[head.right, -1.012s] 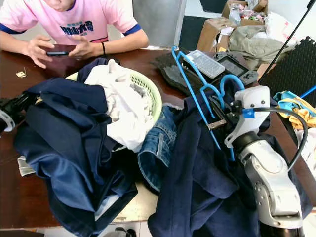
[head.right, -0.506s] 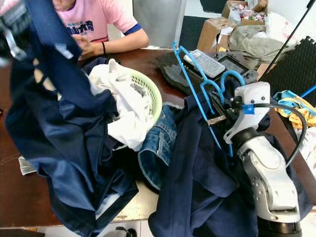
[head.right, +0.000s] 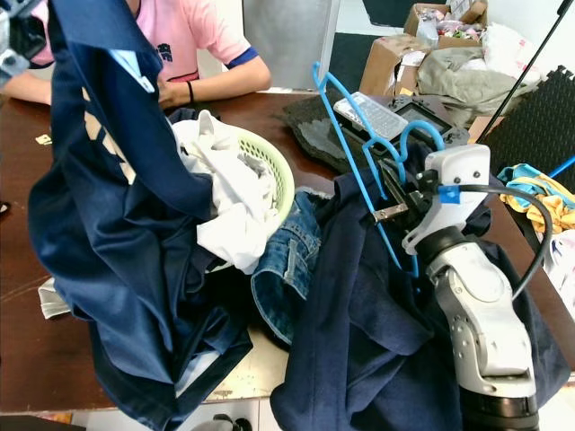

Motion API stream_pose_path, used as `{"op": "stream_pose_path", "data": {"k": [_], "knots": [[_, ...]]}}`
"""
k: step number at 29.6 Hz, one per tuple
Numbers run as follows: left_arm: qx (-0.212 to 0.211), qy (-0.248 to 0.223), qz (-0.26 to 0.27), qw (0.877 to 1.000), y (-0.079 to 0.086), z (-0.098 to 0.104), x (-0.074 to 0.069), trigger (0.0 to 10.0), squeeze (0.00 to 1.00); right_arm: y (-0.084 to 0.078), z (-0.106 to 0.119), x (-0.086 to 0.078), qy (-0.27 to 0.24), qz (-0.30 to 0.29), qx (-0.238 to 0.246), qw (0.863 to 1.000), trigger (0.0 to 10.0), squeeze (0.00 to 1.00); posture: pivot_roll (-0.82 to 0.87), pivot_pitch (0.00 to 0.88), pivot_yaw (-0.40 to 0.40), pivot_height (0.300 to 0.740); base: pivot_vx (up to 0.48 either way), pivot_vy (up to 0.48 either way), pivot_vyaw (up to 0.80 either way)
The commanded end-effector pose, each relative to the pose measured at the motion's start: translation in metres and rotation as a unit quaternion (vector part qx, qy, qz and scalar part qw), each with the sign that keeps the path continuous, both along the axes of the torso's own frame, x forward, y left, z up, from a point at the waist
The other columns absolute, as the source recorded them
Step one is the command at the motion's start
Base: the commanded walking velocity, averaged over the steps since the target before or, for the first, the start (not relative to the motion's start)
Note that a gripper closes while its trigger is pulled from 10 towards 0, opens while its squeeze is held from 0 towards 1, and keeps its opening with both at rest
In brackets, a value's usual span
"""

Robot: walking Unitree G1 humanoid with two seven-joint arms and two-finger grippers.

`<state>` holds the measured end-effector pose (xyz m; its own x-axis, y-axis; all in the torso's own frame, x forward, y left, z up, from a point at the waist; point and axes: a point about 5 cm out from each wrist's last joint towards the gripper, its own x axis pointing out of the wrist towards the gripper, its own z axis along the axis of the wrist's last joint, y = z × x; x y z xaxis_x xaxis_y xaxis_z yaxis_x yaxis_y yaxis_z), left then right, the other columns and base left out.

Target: Hang hanger

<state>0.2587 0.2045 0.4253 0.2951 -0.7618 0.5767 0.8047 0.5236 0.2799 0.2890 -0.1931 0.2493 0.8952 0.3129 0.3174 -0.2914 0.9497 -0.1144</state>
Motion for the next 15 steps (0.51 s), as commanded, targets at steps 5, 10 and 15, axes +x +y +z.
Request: {"op": "stream_pose_path", "data": {"k": [5,10,15], "knots": [[0.014,0.014,-0.034,0.999,-0.026,-0.01,-0.003,10.0,0.0,0.003,0.003,0.002,-0.013,0.006,0.01,1.0,10.0,0.0,0.14,0.142,-0.029,0.74,-0.296,0.0,0.0],[0.021,0.026,-0.029,0.999,-0.036,-0.015,0.0,10.0,0.0,0.004,0.004,0.003,-0.016,0.006,0.019,1.0,10.0,0.0,0.14,0.147,-0.027,0.74,-0.314,0.0,0.0],[0.017,0.032,-0.024,0.999,-0.039,-0.016,0.001,10.0,0.0,0.004,0.003,0.003,-0.016,0.007,0.022,1.0,10.0,0.0,0.14,0.156,-0.024,0.74,-0.323,0.0,0.0]]}}
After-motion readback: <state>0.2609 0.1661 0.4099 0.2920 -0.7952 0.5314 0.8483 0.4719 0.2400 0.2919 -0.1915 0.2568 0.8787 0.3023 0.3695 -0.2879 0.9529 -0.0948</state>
